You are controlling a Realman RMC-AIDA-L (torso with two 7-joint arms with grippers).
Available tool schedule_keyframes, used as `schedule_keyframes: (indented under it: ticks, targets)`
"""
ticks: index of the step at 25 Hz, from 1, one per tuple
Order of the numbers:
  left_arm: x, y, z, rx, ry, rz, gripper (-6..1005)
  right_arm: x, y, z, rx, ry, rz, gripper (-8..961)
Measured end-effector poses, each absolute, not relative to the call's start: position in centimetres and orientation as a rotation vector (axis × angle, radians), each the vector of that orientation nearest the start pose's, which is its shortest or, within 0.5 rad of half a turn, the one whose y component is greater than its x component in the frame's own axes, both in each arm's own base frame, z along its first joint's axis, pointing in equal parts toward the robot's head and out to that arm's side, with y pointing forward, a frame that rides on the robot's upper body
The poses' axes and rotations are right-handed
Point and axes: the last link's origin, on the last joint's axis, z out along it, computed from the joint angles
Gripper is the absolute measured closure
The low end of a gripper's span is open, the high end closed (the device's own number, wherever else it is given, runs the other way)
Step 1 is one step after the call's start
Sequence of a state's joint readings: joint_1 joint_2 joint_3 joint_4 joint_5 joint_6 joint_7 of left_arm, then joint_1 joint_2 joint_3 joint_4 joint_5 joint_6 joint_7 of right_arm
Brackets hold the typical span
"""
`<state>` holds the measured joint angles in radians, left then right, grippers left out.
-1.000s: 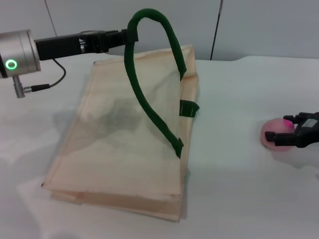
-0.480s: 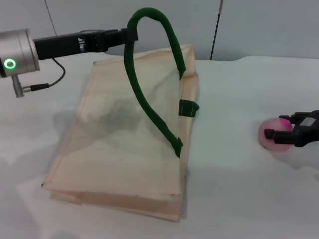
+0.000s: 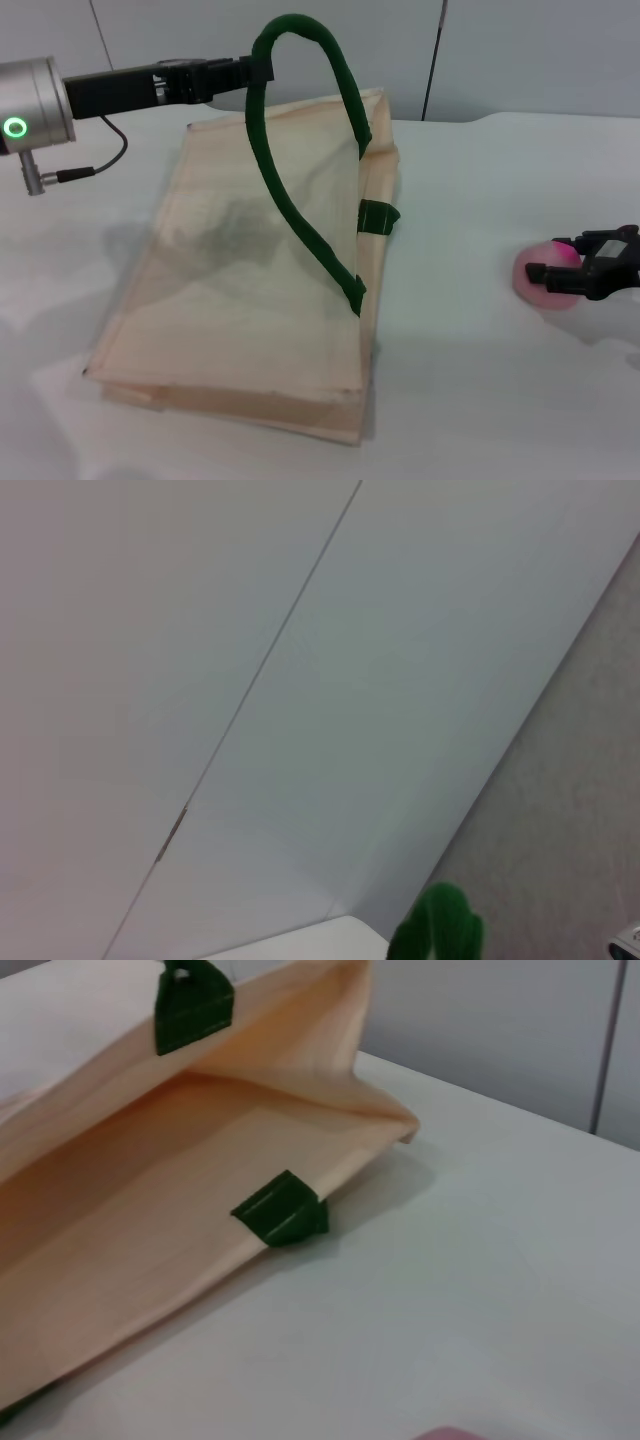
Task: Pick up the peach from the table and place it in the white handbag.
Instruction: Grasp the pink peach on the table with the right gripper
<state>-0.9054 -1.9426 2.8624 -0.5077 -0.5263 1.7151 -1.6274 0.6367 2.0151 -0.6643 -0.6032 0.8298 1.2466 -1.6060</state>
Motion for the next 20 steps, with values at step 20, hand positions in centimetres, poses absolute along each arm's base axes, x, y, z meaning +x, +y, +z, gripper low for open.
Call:
schedule_keyframes:
  ticks: [20]
  targets:
    - [-22.13,39.89,7.04,-2.502,-0.99,-1.044,879,29.94,37.46,1.41,-2.606,0.752,0.163,468]
